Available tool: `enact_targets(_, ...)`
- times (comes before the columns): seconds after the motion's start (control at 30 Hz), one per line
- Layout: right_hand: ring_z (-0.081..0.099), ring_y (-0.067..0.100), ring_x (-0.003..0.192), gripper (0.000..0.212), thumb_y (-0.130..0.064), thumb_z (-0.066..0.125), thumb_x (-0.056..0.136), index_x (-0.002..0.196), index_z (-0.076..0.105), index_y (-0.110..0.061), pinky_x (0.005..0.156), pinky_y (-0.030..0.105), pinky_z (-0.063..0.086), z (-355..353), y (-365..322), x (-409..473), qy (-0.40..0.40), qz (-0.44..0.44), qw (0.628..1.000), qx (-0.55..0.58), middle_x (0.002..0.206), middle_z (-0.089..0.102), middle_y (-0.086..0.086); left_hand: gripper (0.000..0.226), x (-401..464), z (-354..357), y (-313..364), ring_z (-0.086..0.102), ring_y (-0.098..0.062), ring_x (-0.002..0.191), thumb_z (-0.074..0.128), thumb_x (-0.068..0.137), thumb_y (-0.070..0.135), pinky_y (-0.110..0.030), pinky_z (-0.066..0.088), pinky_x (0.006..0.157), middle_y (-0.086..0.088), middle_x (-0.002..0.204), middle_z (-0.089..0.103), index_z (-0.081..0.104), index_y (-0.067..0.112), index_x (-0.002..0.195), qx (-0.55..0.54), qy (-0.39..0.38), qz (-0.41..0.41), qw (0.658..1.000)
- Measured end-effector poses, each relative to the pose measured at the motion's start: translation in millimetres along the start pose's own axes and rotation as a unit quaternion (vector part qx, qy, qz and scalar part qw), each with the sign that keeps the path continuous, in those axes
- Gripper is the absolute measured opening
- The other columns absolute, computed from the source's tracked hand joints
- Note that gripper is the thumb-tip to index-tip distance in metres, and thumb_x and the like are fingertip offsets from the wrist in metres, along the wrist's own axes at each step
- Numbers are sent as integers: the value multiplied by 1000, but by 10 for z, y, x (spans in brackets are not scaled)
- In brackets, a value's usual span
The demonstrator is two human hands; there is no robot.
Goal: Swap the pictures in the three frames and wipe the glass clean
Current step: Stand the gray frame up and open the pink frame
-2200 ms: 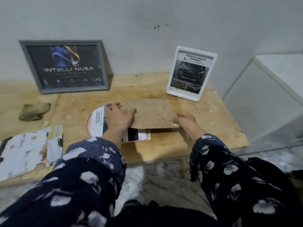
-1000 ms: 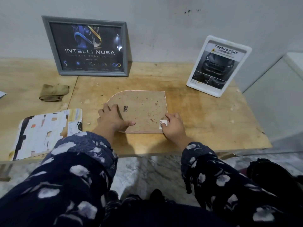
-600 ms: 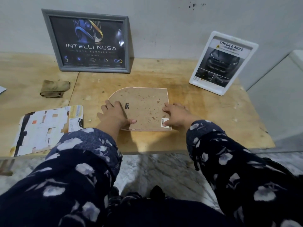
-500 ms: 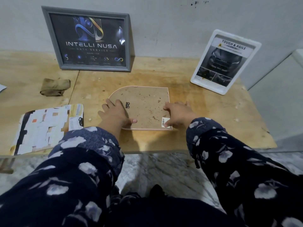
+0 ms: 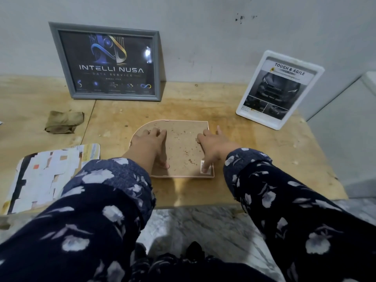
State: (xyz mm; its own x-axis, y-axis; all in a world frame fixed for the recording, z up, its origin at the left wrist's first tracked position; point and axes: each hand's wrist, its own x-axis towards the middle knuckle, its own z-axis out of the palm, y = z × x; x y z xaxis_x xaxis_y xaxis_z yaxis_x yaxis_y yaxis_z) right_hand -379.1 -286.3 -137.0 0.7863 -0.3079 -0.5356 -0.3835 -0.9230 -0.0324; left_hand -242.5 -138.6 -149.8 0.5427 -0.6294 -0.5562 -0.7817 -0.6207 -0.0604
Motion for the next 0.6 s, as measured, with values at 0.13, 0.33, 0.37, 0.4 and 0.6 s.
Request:
enact_targets(0.13, 49, 25, 113, 94, -40, 89, 57, 133, 38, -22, 94, 38, 46, -86, 51, 100, 5, 9, 999, 36, 132, 38, 4, 127, 81, -55, 7, 17, -30, 142, 81, 54, 65, -56, 34, 107, -1, 154, 14, 11, 28, 152, 9, 0, -5, 1000)
enact_targets(0.33, -9, 26, 147, 132, -32, 88, 62, 152, -9, -24, 119, 44, 18, -79, 76, 232, -50, 29, 998, 36, 160, -16, 5, 128, 124, -34, -25, 3, -35, 146, 86, 49, 61, -54, 18, 117, -4, 158, 1, 14, 28, 149, -32, -4, -7, 999)
enact_targets(0.37, -12, 26, 147, 132, -33, 87, 62, 153, -8, -21, 119, 44, 15, -104, 81, 265, -60, 30, 997, 29, 160, -15, 5, 130, 132, -58, -32, 1, -35, 146, 86, 50, 61, -52, 17, 118, -4, 160, -2, 11, 27, 150, -36, -9, -8, 999)
enact_targets(0.4, -12, 27, 147, 133, -35, 88, 61, 153, -6, -18, 120, 44, 13, -120, 80, 275, -63, 32, 997, 20, 160, -12, 6, 132, 117, -82, -18, 1, -35, 146, 86, 50, 61, -50, 17, 119, -5, 160, -1, 8, 26, 151, -26, -13, -7, 1000)
enact_targets(0.6, -1, 30, 147, 131, -48, 85, 59, 153, 1, -12, 117, 55, -7, -157, 36, 393, -49, 36, 996, -71, 159, 5, 11, 131, 107, -168, 19, 11, -36, 143, 83, 55, 62, -47, 22, 117, -7, 157, 7, 5, 22, 152, 17, -24, -9, 1000)
